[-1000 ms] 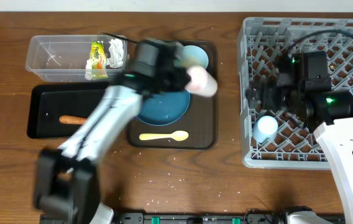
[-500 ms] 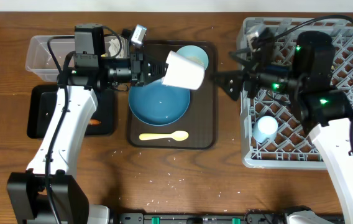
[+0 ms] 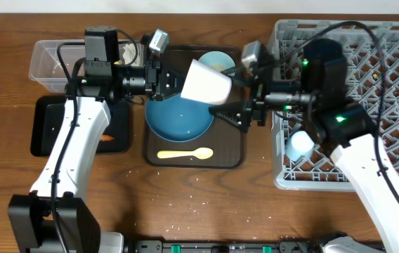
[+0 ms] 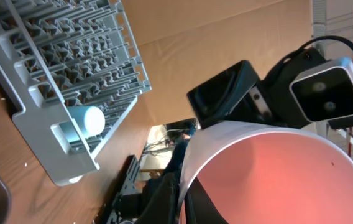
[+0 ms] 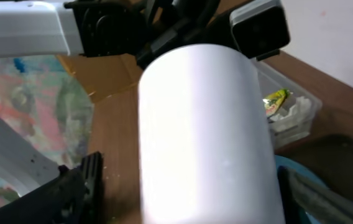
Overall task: Sort waste into correct bins and load items into the dishwasher rack
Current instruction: 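Hand the pink cup from the left gripper to the right gripper, then place the pink cup in the dish rack with the right gripper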
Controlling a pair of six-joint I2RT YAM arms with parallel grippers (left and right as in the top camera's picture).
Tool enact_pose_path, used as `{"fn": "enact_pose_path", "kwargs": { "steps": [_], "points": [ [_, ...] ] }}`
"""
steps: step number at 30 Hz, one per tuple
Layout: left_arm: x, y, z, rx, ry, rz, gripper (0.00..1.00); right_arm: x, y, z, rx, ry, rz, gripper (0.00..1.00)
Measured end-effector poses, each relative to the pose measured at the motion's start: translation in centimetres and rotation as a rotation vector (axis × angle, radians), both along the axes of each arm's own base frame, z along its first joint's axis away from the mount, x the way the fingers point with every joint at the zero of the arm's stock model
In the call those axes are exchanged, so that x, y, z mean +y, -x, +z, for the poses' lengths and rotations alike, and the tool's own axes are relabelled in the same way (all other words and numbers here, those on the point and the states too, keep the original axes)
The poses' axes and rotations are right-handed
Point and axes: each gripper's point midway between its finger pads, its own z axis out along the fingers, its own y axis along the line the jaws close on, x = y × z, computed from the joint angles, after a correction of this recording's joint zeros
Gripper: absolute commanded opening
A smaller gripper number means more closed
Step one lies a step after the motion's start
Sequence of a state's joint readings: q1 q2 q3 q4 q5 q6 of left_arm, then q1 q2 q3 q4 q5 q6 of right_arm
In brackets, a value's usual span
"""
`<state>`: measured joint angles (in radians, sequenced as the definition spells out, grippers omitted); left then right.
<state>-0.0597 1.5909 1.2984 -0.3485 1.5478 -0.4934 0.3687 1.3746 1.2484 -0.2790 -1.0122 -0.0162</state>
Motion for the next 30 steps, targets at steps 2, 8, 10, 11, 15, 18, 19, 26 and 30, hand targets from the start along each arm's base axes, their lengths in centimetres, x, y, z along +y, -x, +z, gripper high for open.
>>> {"fn": "enact_pose_path", "kwargs": {
  "steps": [2, 8, 10, 11, 15, 18, 19, 26, 30],
  "points": [
    [0.0, 0.0, 0.0, 0.004, 0.001, -0.001, 0.06, 0.2, -0.2, -0.3, 0.003, 0.001, 0.005, 0.84],
    [-0.2, 0.4, 0.2, 0.005, 0.014, -0.020, 0.06, 0.8, -0.6, -0.4, -0.022, -0.005, 0.012, 0.66],
    [-0.4, 0.5, 0.3, 0.005, 0.016, -0.029, 0.08, 0.8, -0.7, -0.3, -0.027, -0.006, 0.010, 0.61],
    [-0.4, 0.5, 0.3, 0.004, 0.016, -0.030, 0.10, 0.8, -0.7, -0.3, -0.023, -0.007, 0.008, 0.60],
    [-0.6, 0.6, 0.3, 0.004, 0.015, -0.035, 0.17, 0.9, -0.5, -0.3, -0.025, -0.009, 0.017, 0.55],
    [-0.8, 0.7, 0.2, -0.001, 0.010, -0.035, 0.31, 0.9, -0.5, -0.2, -0.024, -0.011, 0.020, 0.52],
    [-0.8, 0.6, 0.1, -0.002, 0.005, -0.030, 0.35, 0.8, -0.6, -0.3, -0.014, -0.010, 0.015, 0.52],
    [-0.1, -0.9, -0.8, -0.004, -0.049, 0.050, 0.38, -6.6, -4.2, -2.5, 0.185, 0.059, -0.268, 0.58],
    [1.0, -2.3, -1.7, -0.007, -0.098, 0.132, 0.39, -13.5, -5.1, -4.7, 0.348, 0.131, -0.534, 0.52]
  ]
}}
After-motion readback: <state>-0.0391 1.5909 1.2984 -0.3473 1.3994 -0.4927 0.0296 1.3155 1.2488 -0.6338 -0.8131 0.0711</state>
